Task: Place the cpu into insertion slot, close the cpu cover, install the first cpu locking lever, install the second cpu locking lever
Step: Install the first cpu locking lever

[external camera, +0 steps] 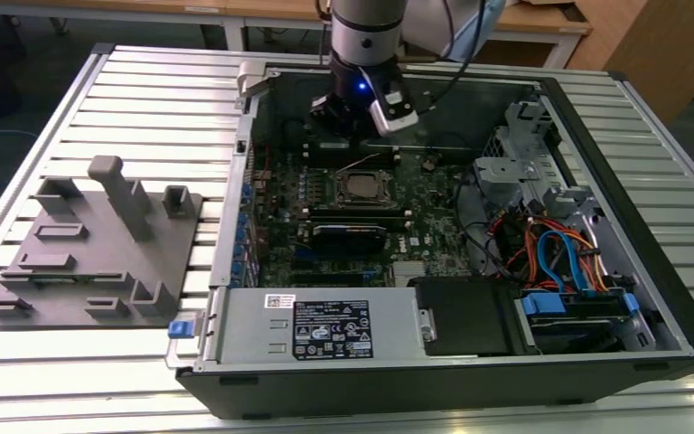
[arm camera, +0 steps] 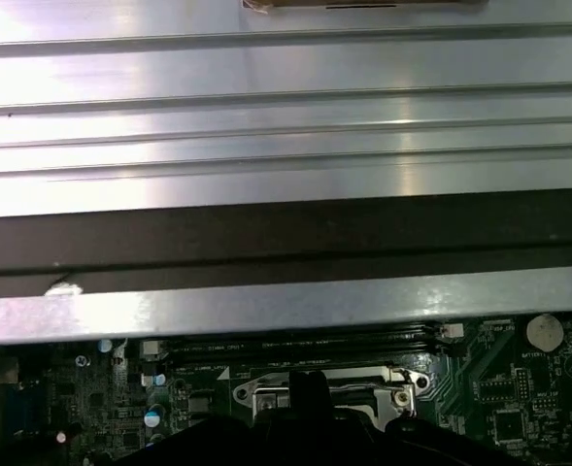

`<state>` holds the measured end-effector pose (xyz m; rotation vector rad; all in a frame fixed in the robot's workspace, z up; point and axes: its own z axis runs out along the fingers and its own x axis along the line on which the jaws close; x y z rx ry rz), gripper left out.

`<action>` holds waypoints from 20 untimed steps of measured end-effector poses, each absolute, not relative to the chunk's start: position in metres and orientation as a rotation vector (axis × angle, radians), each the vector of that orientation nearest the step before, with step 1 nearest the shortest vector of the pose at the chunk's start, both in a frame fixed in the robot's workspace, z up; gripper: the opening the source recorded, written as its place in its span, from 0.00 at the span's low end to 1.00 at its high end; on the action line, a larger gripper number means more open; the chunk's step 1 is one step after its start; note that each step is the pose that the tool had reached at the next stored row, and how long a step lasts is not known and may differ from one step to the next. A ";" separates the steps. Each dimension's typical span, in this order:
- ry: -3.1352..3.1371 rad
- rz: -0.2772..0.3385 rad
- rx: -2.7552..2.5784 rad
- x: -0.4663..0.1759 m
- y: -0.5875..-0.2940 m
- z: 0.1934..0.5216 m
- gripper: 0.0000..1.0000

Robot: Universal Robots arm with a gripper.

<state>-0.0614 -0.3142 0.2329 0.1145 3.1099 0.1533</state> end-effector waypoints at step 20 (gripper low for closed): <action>3.110 0.154 0.113 -0.042 -0.314 0.226 0.10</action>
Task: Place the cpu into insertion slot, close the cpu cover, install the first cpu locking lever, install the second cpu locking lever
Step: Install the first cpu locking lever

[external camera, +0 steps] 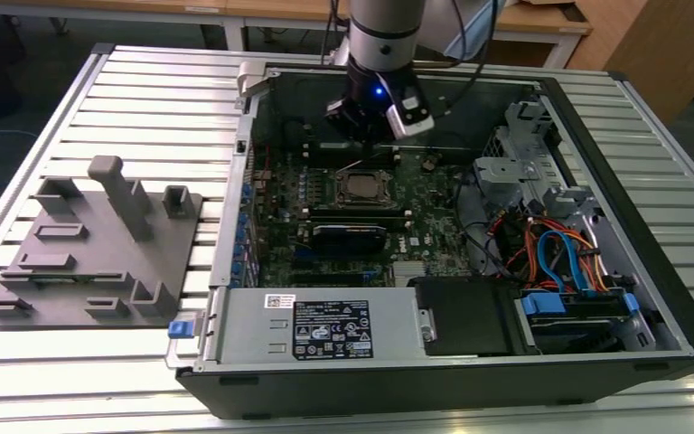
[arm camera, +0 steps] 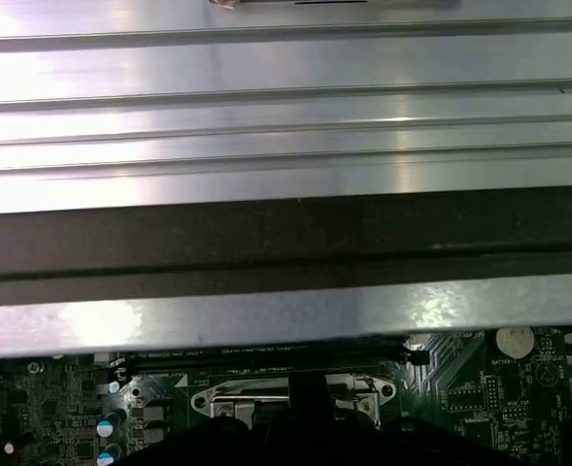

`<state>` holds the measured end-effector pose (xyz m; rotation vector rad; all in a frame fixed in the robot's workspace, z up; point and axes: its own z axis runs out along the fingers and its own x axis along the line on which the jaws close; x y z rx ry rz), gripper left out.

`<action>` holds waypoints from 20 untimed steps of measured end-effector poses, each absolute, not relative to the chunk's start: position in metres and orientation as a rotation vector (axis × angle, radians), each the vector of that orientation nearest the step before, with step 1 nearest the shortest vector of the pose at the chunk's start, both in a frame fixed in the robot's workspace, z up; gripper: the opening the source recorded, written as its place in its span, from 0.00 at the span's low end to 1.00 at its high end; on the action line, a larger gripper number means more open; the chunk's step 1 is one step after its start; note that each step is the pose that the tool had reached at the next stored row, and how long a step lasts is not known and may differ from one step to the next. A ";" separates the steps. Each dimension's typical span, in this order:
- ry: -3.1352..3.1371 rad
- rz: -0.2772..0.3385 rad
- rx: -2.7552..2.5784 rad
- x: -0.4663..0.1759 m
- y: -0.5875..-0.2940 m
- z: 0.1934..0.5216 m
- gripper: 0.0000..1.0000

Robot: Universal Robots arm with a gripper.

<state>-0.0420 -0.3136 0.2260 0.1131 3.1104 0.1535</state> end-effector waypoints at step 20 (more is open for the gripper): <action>3.111 0.153 0.113 -0.035 -0.313 0.214 0.10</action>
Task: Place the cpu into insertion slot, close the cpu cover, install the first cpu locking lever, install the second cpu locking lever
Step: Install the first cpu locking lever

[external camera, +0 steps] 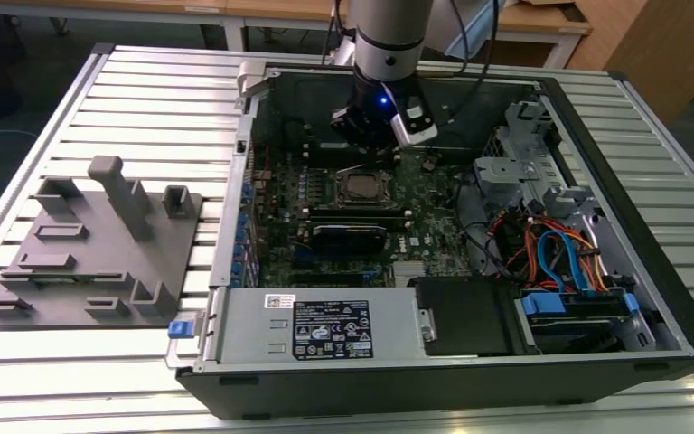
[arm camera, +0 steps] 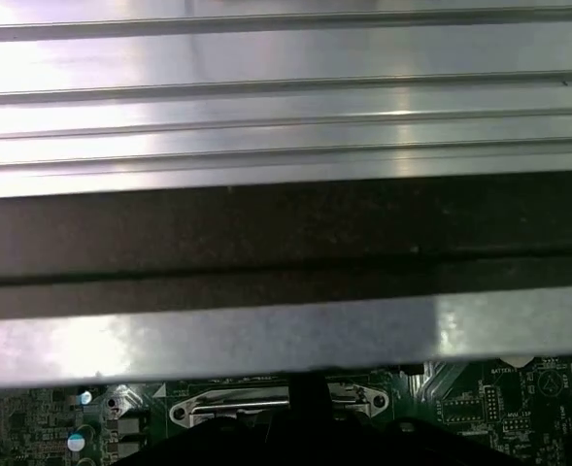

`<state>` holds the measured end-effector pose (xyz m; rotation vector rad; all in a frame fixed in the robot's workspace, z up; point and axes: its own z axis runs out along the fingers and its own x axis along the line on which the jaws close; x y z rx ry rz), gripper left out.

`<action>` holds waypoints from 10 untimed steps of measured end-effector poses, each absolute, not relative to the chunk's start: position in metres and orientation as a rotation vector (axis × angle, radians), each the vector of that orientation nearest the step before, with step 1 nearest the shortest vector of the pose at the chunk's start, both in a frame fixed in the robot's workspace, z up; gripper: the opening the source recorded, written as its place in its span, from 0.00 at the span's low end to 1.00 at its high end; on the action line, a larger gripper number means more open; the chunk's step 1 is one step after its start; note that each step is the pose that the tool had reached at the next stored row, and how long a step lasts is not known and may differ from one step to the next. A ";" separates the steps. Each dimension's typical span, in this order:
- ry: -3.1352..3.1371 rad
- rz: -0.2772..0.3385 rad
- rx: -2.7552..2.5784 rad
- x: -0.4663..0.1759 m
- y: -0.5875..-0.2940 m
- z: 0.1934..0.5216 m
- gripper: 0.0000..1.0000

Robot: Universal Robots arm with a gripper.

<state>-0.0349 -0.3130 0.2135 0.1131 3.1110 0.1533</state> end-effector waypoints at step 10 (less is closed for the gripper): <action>3.115 0.153 0.114 -0.031 -0.313 0.206 0.10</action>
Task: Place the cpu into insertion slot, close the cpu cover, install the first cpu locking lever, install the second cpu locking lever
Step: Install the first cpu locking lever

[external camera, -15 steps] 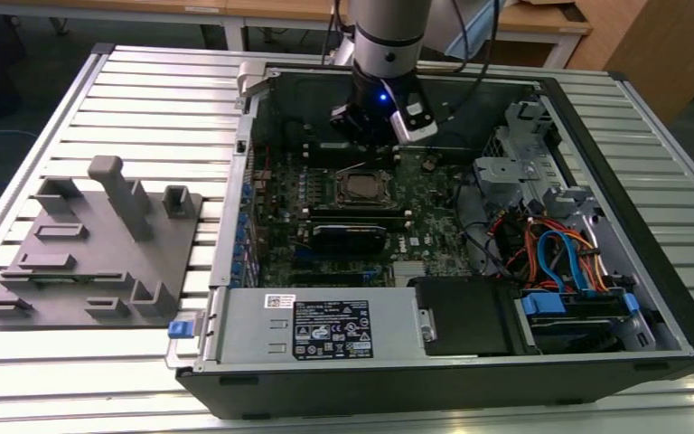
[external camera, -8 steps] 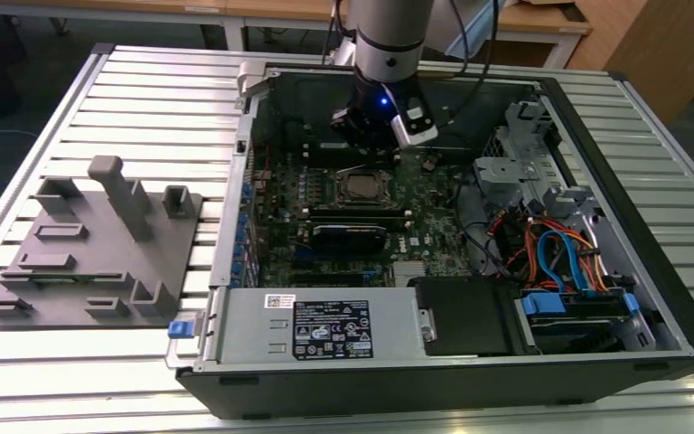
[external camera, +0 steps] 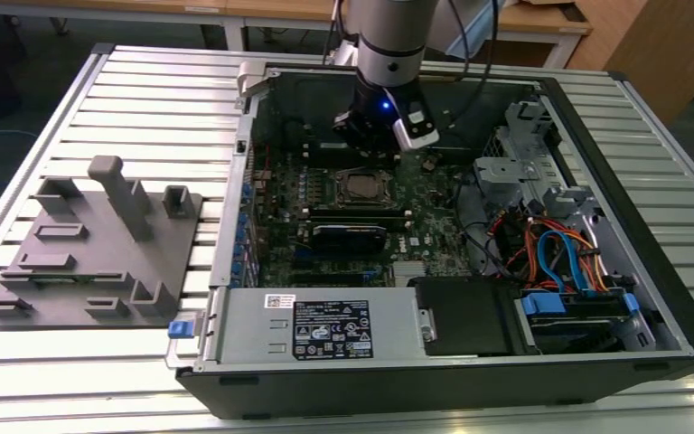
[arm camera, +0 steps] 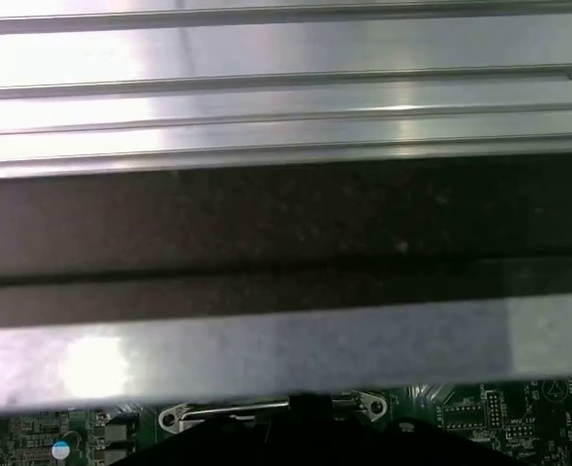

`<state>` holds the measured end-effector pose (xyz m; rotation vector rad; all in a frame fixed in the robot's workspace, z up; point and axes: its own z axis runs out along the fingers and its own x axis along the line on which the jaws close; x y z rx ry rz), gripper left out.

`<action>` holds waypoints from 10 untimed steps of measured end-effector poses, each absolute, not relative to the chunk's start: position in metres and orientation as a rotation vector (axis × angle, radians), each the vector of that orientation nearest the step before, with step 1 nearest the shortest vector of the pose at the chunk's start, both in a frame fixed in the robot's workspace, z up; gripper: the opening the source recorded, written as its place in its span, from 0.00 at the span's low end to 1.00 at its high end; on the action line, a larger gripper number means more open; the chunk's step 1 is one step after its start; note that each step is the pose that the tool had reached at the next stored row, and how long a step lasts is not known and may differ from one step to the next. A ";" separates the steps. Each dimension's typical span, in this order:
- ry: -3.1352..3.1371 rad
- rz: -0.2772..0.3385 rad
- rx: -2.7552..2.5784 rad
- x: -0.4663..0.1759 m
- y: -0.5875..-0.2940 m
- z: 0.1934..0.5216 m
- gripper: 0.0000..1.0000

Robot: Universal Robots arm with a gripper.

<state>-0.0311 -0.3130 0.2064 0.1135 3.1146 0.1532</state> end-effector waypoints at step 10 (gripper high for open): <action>3.121 0.153 0.114 -0.029 -0.313 0.200 0.10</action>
